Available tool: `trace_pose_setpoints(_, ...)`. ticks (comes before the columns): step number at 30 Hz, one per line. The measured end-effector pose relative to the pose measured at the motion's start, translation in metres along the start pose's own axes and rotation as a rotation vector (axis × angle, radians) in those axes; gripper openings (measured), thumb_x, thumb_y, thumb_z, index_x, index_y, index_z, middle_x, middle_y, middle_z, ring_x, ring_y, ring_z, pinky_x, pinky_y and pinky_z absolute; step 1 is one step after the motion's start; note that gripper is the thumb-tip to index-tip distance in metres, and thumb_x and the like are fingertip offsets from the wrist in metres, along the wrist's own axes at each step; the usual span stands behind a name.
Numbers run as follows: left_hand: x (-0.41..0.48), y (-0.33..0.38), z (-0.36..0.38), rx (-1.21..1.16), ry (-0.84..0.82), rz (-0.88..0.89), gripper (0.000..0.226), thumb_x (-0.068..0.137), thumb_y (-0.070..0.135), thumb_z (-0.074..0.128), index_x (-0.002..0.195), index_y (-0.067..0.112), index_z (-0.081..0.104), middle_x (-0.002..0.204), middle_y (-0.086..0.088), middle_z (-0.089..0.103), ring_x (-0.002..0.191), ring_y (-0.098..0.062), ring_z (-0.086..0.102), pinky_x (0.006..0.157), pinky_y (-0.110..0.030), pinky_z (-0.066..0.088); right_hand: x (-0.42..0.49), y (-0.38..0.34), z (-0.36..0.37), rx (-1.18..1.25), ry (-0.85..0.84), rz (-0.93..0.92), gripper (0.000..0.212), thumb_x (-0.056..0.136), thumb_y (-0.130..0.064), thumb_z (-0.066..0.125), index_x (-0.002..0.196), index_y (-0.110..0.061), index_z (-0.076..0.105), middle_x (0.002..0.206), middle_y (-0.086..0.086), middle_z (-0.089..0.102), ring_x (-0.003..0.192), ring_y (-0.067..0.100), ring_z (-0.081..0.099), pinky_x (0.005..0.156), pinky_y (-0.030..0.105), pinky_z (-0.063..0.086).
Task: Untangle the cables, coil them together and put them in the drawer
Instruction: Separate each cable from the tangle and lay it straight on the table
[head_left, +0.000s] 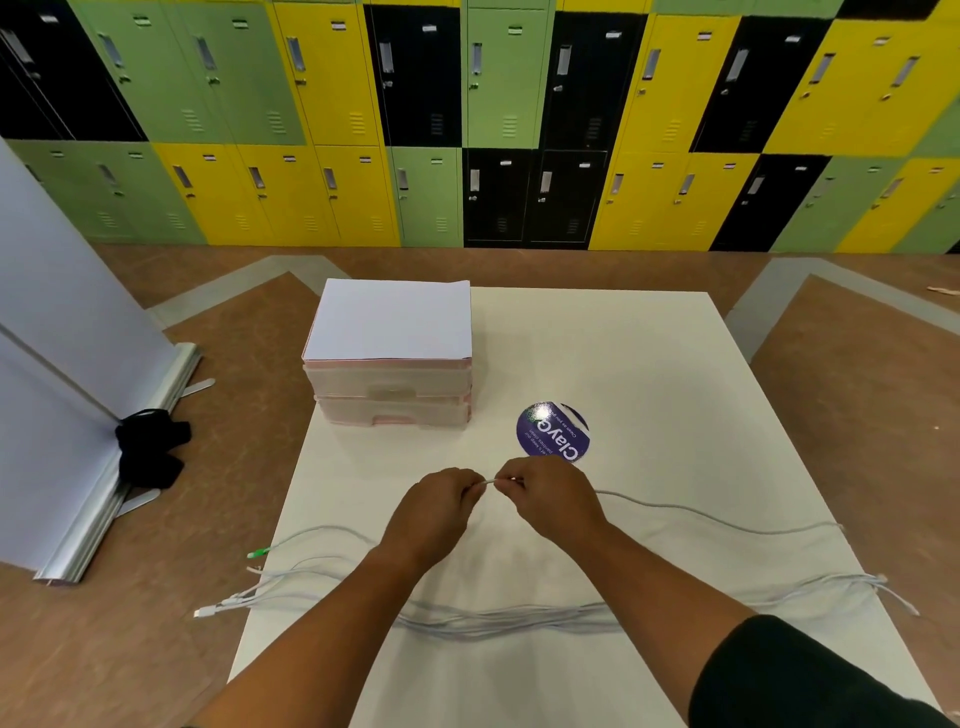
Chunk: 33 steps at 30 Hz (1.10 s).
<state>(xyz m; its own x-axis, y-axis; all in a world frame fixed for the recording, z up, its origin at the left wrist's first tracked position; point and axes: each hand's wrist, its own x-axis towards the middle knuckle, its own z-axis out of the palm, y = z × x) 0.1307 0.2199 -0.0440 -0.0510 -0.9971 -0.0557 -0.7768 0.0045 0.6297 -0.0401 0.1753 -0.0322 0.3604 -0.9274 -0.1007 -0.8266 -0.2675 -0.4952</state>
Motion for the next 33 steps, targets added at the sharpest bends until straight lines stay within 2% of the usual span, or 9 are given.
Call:
trace_pose_setpoints(2,-0.001,0.001,-0.002,-0.044,-0.006,0.001,0.027,0.104,0.032,0.048,0.115,0.019,0.069,0.093,0.006,0.07,0.084,-0.011,0.064,0.072,-0.017,0.04,0.0,0.001,0.0,0.038,-0.007,-0.012,0.021,0.097,-0.039,0.058,0.105,-0.028,0.074,0.093,-0.008,0.074,0.082,0.011,0.065,0.074,0.028,0.054)
trace_pose_setpoints(5,-0.002,0.003,-0.005,-0.036,0.0,-0.007,0.024,0.102,0.032,0.053,0.096,0.017,0.071,0.072,0.011,0.06,0.069,-0.01,0.056,0.065,-0.02,0.038,0.0,0.002,0.002,0.107,-0.048,-0.049,0.022,0.096,-0.037,0.059,0.106,-0.024,0.074,0.096,-0.007,0.074,0.085,0.012,0.066,0.078,0.033,0.056)
trace_pose_setpoints(7,-0.002,0.001,-0.004,-0.029,0.024,-0.006,0.023,0.101,0.03,0.055,0.091,0.016,0.07,0.075,0.009,0.062,0.07,-0.011,0.055,0.063,-0.017,0.036,-0.001,0.004,0.002,0.117,-0.086,-0.073,0.023,0.098,-0.035,0.057,0.109,-0.022,0.072,0.098,-0.005,0.073,0.086,0.013,0.065,0.08,0.035,0.055)
trace_pose_setpoints(11,-0.003,0.001,-0.005,-0.032,0.094,-0.027,0.017,0.099,0.027,0.059,0.094,0.016,0.071,0.082,0.007,0.065,0.071,-0.009,0.055,0.062,-0.009,0.033,-0.005,0.014,0.0,0.115,-0.08,-0.056,0.022,0.102,-0.03,0.051,0.11,-0.02,0.069,0.096,-0.005,0.069,0.085,0.014,0.062,0.079,0.038,0.055)
trace_pose_setpoints(16,-0.001,0.003,-0.003,0.02,0.083,-0.051,0.015,0.097,0.026,0.06,0.094,0.017,0.071,0.087,0.004,0.07,0.078,-0.014,0.06,0.072,-0.026,0.049,-0.005,0.015,0.0,0.066,-0.047,-0.029,0.018,0.099,-0.031,0.054,0.1,-0.023,0.069,0.084,-0.006,0.069,0.076,0.015,0.062,0.072,0.038,0.056)
trace_pose_setpoints(20,0.001,0.007,-0.003,-0.021,-0.016,-0.022,0.019,0.099,0.031,0.057,0.105,0.021,0.071,0.1,0.009,0.071,0.087,-0.01,0.062,0.079,-0.025,0.051,-0.004,0.012,0.0,0.071,-0.081,-0.061,0.018,0.098,-0.035,0.055,0.1,-0.025,0.071,0.082,-0.007,0.069,0.074,0.014,0.062,0.069,0.034,0.055)
trace_pose_setpoints(26,0.004,0.009,-0.007,0.05,-0.002,0.033,0.023,0.101,0.033,0.053,0.095,0.019,0.07,0.085,0.006,0.069,0.073,-0.01,0.057,0.06,-0.015,0.035,-0.002,0.008,-0.002,0.06,-0.086,-0.082,0.025,0.099,-0.042,0.054,0.101,-0.023,0.071,0.082,-0.007,0.069,0.072,0.012,0.061,0.069,0.032,0.053)
trace_pose_setpoints(29,0.001,0.005,-0.01,0.054,0.052,-0.014,0.021,0.1,0.031,0.054,0.091,0.018,0.068,0.074,0.008,0.063,0.064,-0.011,0.054,0.056,-0.016,0.033,-0.002,0.019,-0.008,0.039,-0.064,-0.034,0.026,0.097,-0.046,0.054,0.095,-0.025,0.069,0.08,-0.006,0.068,0.073,0.014,0.061,0.067,0.033,0.053)
trace_pose_setpoints(33,-0.004,-0.002,-0.014,0.045,0.047,-0.071,0.022,0.1,0.032,0.054,0.088,0.017,0.065,0.068,0.009,0.059,0.062,-0.012,0.054,0.054,-0.016,0.033,-0.005,0.039,-0.014,-0.004,-0.052,0.02,0.02,0.099,-0.04,0.051,0.095,-0.028,0.067,0.079,-0.013,0.063,0.075,0.013,0.059,0.069,0.033,0.052)
